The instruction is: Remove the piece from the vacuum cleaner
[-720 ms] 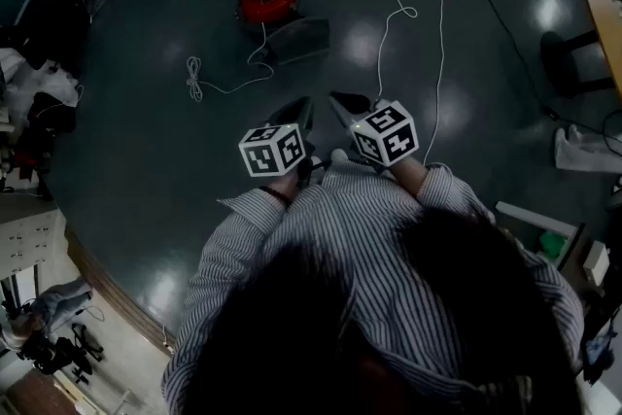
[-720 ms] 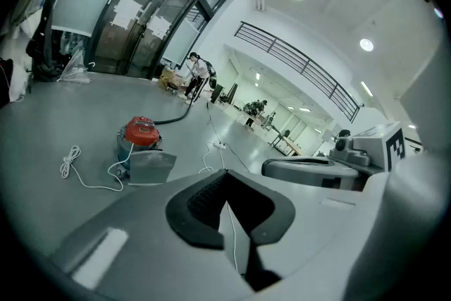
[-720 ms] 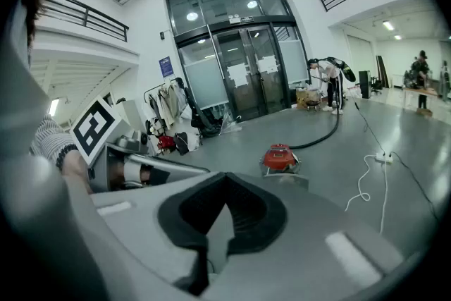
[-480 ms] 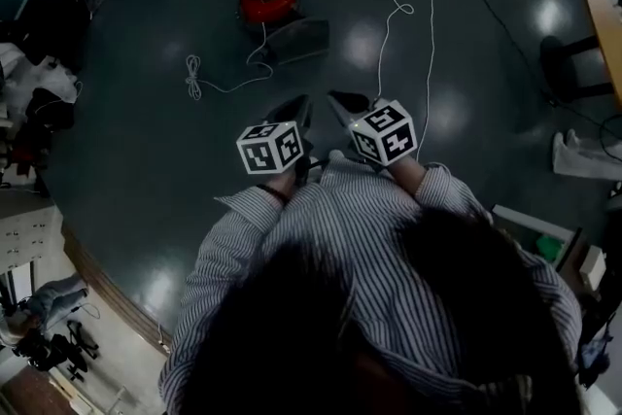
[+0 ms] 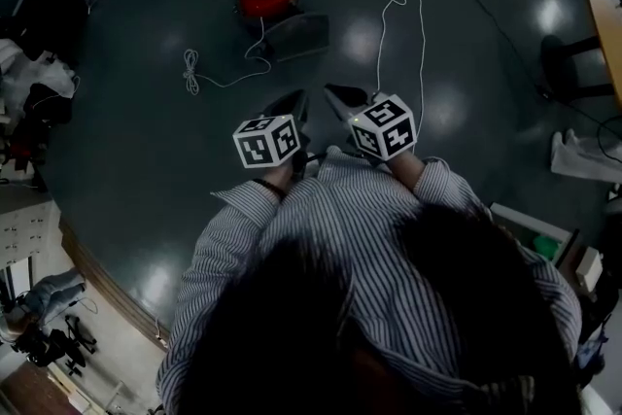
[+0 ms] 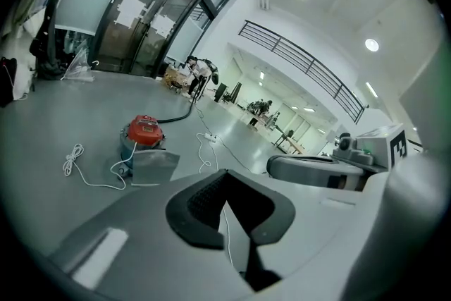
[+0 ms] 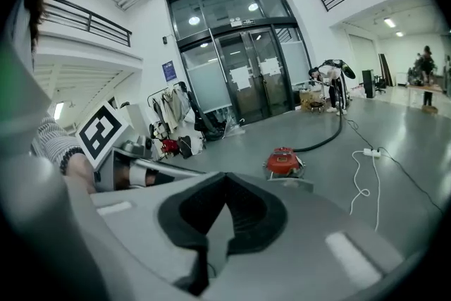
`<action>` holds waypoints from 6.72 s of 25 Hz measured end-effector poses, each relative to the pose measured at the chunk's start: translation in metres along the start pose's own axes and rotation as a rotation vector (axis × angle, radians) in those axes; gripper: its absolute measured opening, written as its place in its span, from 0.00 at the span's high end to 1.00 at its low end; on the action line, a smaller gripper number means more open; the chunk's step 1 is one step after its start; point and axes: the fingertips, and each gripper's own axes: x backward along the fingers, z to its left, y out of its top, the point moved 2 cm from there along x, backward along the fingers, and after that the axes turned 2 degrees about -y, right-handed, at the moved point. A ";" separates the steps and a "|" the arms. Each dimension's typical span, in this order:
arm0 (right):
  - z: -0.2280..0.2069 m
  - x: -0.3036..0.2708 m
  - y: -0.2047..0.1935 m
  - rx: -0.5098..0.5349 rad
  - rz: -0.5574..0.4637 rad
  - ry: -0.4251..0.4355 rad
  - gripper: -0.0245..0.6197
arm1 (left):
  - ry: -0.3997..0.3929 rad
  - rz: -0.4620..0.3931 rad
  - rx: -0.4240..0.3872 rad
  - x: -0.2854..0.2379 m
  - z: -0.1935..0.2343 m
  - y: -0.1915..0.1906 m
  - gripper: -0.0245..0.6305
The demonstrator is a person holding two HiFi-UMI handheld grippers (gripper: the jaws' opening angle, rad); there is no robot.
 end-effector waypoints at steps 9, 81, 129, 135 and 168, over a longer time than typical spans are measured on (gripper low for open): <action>-0.021 -0.008 0.001 -0.012 0.028 0.030 0.96 | 0.018 -0.006 0.023 -0.021 0.002 0.007 0.95; -0.336 -0.420 -0.101 0.191 0.579 0.083 0.76 | -0.029 0.434 -0.244 -0.392 0.375 0.013 0.63; -0.363 -0.466 -0.161 0.300 0.757 0.124 0.92 | -0.077 0.658 -0.439 -0.430 0.408 -0.042 0.92; -0.355 -0.461 -0.162 0.303 0.765 0.121 0.92 | -0.072 0.663 -0.399 -0.420 0.402 -0.048 0.92; -0.310 -0.416 -0.228 0.191 0.875 0.189 0.92 | -0.126 0.778 -0.269 -0.375 0.376 -0.125 0.92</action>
